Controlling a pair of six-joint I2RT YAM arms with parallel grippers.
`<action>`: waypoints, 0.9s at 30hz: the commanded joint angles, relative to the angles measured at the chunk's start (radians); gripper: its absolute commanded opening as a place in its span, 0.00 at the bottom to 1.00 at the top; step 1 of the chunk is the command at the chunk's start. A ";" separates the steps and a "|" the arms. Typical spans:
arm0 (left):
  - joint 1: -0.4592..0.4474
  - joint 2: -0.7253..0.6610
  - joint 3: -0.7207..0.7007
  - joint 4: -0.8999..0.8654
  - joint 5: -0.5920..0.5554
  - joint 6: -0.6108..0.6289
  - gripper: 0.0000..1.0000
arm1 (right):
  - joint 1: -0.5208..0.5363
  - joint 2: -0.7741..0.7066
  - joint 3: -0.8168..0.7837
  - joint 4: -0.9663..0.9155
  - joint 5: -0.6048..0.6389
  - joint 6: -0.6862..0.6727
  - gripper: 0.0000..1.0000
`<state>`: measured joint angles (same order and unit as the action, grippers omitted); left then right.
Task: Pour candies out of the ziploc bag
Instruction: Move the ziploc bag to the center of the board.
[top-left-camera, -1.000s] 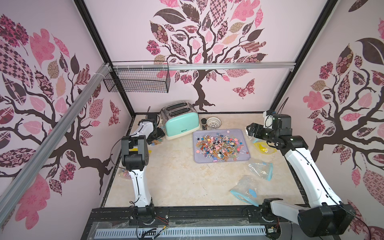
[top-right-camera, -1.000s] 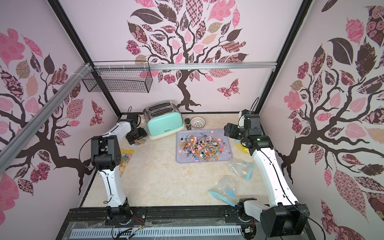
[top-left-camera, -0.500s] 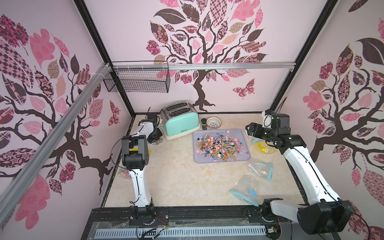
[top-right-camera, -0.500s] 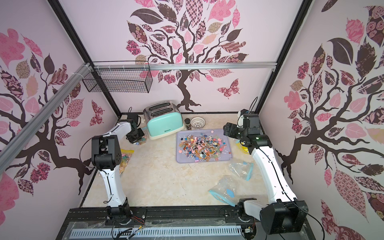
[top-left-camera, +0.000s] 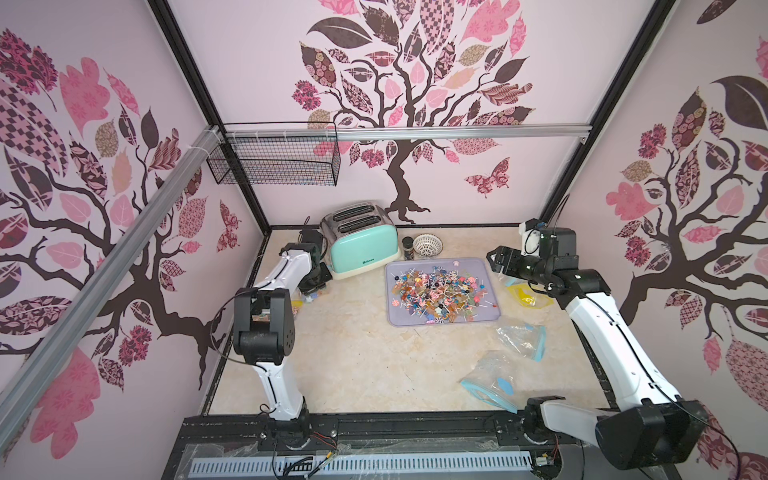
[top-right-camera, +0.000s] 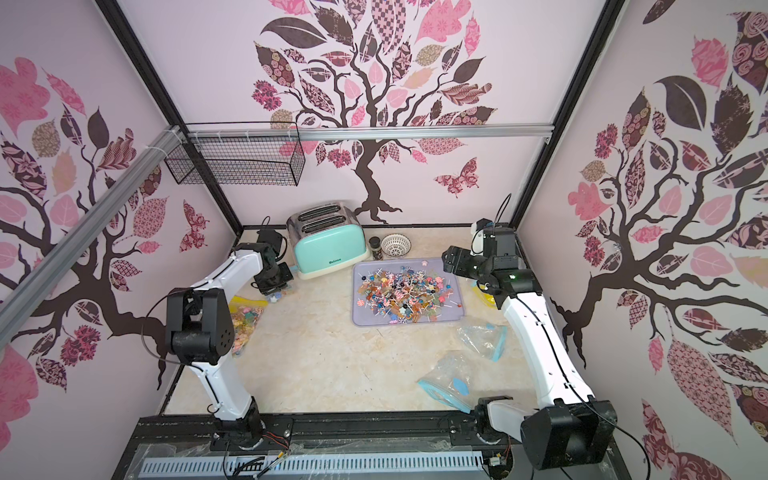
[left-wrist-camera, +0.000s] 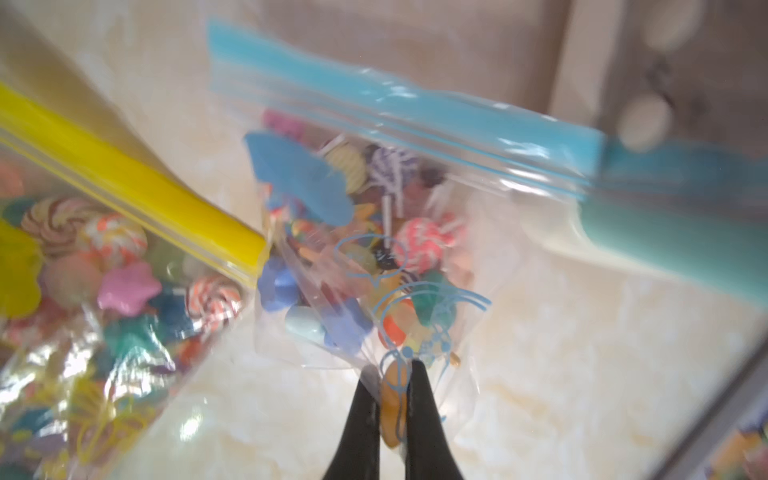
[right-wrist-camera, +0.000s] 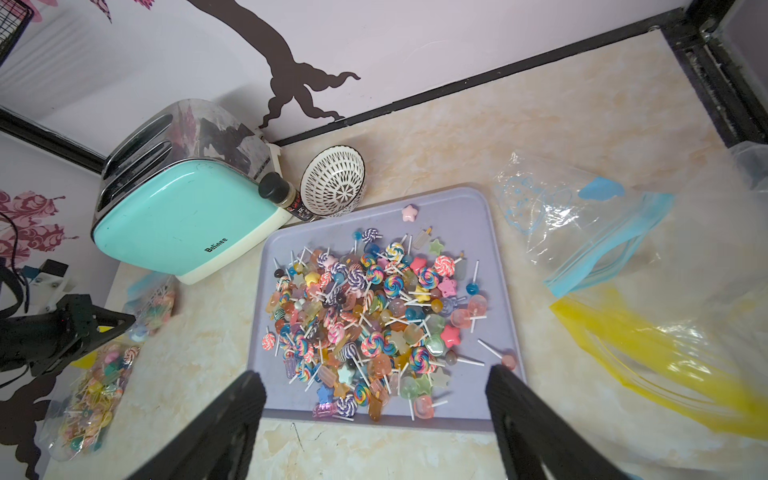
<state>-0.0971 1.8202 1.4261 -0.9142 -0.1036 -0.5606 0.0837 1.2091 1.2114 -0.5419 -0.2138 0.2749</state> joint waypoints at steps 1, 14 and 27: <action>-0.107 -0.102 -0.104 -0.068 0.016 0.010 0.00 | 0.021 -0.025 -0.004 -0.014 -0.015 0.007 0.88; -0.580 -0.385 -0.465 -0.135 -0.090 -0.229 0.30 | 0.083 -0.071 0.011 -0.098 -0.005 -0.007 0.91; -0.484 -0.426 -0.594 -0.044 -0.113 -0.344 0.20 | 0.120 -0.039 0.009 -0.100 -0.044 -0.026 0.91</action>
<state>-0.6273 1.3697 0.8837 -1.0176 -0.2276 -0.8875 0.1867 1.1595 1.2098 -0.6250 -0.2394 0.2626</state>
